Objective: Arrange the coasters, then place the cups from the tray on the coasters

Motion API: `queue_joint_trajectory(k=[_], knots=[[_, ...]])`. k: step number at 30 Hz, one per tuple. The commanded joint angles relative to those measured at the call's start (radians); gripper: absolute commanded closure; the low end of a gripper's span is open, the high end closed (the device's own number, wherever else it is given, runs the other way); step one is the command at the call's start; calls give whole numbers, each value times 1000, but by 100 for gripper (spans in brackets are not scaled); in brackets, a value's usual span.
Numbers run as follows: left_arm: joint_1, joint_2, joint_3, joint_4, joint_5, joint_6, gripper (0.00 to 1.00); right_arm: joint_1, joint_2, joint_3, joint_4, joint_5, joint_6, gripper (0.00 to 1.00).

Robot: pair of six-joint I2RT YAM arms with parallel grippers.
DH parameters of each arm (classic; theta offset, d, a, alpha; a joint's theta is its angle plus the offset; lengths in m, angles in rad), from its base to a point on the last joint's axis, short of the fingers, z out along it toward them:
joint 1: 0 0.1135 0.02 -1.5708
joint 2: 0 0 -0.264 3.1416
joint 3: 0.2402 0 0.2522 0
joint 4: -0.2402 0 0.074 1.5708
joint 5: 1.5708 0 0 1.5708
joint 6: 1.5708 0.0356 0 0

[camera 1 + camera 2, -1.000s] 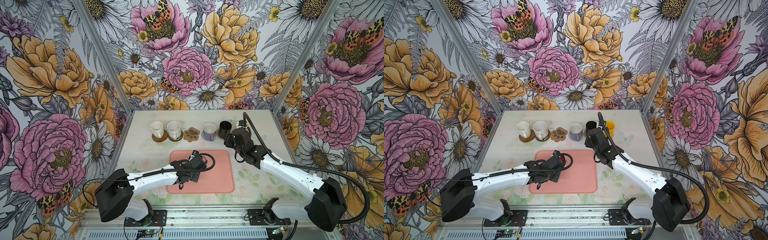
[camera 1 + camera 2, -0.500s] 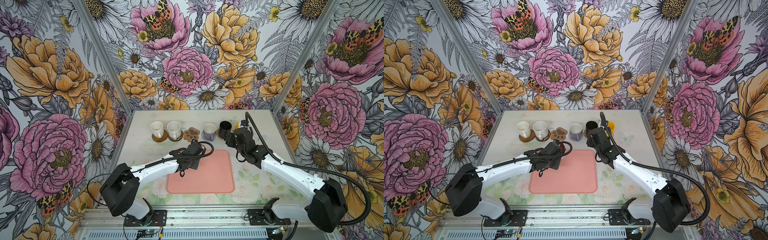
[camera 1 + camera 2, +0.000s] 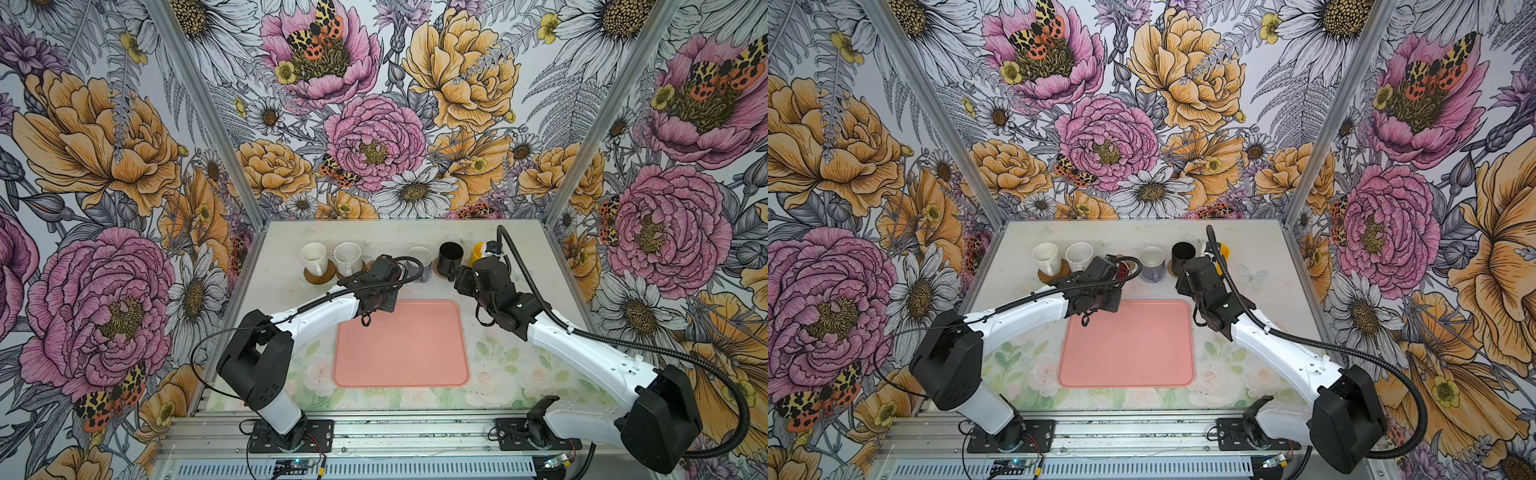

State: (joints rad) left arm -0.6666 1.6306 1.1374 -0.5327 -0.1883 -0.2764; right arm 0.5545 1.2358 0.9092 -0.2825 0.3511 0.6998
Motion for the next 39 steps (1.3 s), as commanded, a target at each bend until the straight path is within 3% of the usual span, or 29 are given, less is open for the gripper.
queue_joint_trajectory(k=[1,25,39], knots=[[16,14,64,72,26,32,100,-9,-30,-8,23,9,9,38],[131,275,286,73,68,79,100,-65,7,-26,23,-14,7,38],[175,322,345,71,78,91,100,-82,6,-33,22,-29,7,38]])
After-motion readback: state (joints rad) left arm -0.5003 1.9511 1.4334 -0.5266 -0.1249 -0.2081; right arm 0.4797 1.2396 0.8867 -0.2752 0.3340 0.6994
